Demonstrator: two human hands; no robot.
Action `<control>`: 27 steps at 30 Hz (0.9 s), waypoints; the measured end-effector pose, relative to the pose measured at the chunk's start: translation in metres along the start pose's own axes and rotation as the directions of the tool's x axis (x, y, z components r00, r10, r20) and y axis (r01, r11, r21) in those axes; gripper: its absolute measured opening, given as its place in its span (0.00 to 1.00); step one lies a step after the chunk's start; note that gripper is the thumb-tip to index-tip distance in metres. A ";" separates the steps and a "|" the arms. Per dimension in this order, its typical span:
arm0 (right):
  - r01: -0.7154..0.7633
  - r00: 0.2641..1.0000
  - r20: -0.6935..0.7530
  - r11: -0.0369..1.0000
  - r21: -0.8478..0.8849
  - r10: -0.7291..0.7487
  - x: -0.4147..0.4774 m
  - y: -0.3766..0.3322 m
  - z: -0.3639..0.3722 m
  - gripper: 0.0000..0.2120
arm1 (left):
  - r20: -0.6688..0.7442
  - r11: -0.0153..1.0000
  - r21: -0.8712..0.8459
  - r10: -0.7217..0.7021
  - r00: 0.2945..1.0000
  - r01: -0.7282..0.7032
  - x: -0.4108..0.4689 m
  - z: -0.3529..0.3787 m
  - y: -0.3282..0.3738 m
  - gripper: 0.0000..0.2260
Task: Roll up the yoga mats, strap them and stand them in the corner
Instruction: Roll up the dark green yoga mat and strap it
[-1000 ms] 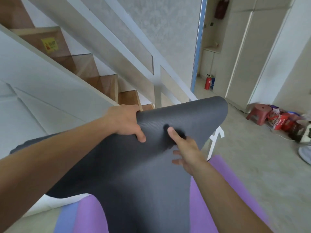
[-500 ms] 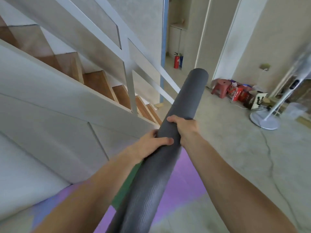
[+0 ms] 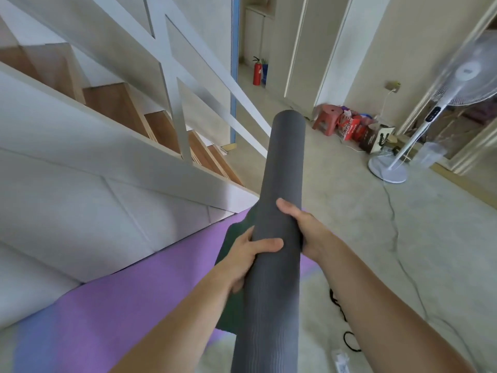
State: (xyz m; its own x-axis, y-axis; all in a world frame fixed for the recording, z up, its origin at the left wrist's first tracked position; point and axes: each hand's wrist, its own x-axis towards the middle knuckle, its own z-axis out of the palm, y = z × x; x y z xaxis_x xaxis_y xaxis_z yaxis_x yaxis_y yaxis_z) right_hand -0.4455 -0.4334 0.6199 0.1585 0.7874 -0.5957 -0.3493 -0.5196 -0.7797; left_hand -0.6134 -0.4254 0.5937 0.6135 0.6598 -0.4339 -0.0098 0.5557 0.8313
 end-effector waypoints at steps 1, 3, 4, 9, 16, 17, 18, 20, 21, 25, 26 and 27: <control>0.001 0.998 -0.068 1.000 -0.012 -0.002 0.003 -0.002 -0.004 0.29 | 0.020 1.000 0.010 -0.023 1.000 0.022 0.004 0.004 -0.003 0.26; -0.027 0.976 -0.219 0.998 -0.062 0.013 0.009 -0.004 -0.011 0.34 | 0.034 0.995 0.081 -0.063 0.997 0.060 0.014 0.009 -0.005 0.26; -0.042 0.960 -0.281 0.994 -0.105 0.011 0.011 -0.003 -0.012 0.36 | 0.015 0.990 0.116 -0.079 0.997 0.077 0.018 0.013 -0.004 0.28; -0.070 0.888 -0.445 0.921 -0.382 -0.117 0.014 -0.002 -0.007 0.34 | -0.191 0.795 0.602 0.044 0.981 0.082 0.019 0.057 -0.014 0.54; -0.075 0.965 -0.258 0.903 -0.422 -0.040 0.013 -0.009 -0.031 0.49 | -0.253 0.991 0.121 0.084 0.964 -0.054 0.012 0.052 -0.023 0.32; -0.104 0.978 -0.210 0.909 -0.404 0.019 0.010 -0.014 -0.040 0.49 | -0.174 0.996 0.045 0.080 0.982 -0.074 0.008 0.050 -0.020 0.31; -0.126 0.986 -0.151 0.916 -0.382 0.072 0.008 -0.020 -0.047 0.47 | -0.079 0.995 -0.027 0.089 0.993 -0.091 0.005 0.051 -0.019 0.29; -0.147 0.988 -0.081 0.936 -0.320 0.128 0.009 -0.033 -0.055 0.44 | 0.058 0.983 -0.147 0.115 0.992 -0.105 0.009 0.054 -0.022 0.26; -0.169 0.984 -0.101 0.938 -0.303 0.145 0.010 -0.038 -0.059 0.44 | 0.110 0.975 -0.200 0.121 0.986 -0.097 0.013 0.057 -0.024 0.26; -0.247 0.962 -0.187 0.925 -0.288 0.198 0.013 -0.043 -0.072 0.50 | 0.190 0.969 -0.238 0.108 0.976 -0.061 0.026 0.061 -0.032 0.29; -0.222 0.969 -0.168 0.936 -0.272 0.180 0.013 -0.041 -0.074 0.47 | 0.201 0.970 -0.239 0.096 0.975 -0.046 0.028 0.061 -0.034 0.30; -0.185 0.977 -0.152 0.948 -0.260 0.149 0.012 -0.039 -0.075 0.44 | 0.207 0.971 -0.238 0.068 0.976 -0.018 0.030 0.063 -0.036 0.30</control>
State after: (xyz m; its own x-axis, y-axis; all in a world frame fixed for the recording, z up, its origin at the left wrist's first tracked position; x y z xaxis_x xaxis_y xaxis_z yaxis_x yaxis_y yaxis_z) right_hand -0.3603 -0.4283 0.6288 0.2437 0.6416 -0.7273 -0.1202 -0.7242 -0.6791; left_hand -0.5455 -0.4576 0.5727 0.7618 0.5771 -0.2944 -0.2083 0.6486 0.7321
